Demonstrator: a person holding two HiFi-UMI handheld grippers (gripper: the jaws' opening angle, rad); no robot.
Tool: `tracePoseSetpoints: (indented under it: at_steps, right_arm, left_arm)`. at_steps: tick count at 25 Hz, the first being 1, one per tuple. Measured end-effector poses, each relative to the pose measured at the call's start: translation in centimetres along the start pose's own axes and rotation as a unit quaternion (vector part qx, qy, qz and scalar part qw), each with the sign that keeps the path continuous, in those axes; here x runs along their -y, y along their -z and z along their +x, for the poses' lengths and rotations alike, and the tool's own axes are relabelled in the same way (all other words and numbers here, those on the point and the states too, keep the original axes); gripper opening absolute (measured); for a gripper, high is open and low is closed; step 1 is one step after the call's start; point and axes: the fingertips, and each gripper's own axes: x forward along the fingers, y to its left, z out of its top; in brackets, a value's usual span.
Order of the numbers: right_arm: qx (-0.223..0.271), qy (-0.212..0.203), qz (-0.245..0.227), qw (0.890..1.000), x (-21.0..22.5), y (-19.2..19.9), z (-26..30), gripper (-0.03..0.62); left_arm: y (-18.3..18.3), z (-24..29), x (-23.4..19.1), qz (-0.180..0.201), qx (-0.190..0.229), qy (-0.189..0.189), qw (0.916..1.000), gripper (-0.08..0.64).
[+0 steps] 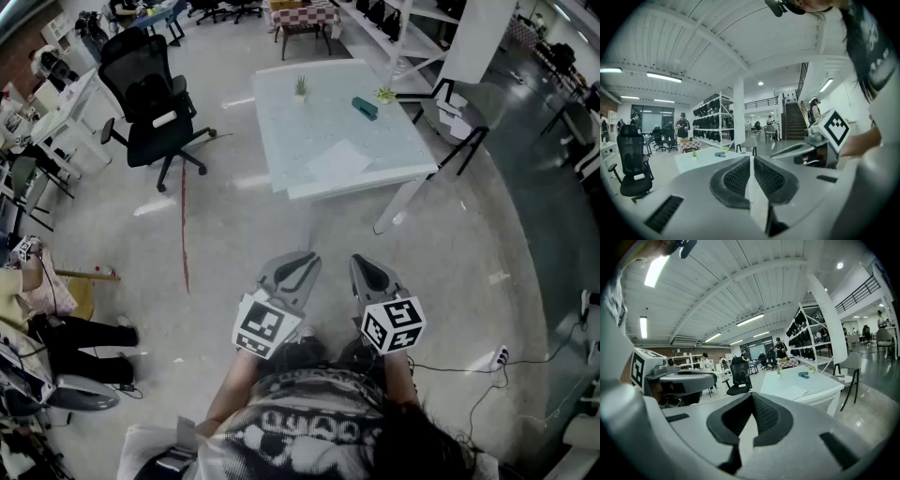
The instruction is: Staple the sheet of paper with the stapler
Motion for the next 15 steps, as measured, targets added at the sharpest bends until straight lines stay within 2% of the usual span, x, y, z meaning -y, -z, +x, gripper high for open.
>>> tracePoseSetpoints:
  at_steps: [6,10,15]
  right_arm:
    - [0.006,-0.002,0.001,1.000,-0.5,0.1,0.2,-0.009]
    - [0.007,0.001,0.024,1.000,-0.6,0.5,0.3,-0.008]
    - [-0.005,0.003,0.023,1.000,-0.6,0.9,1.1,-0.008]
  left_arm:
    - [0.4,-0.5,-0.5,-0.006,0.002,-0.003,1.0000,0.025]
    - [0.9,-0.9,-0.5,-0.009,0.000,0.005,0.9999,0.025]
    - [1.5,-0.8,-0.7,-0.016,-0.005,0.014,0.9997,0.025]
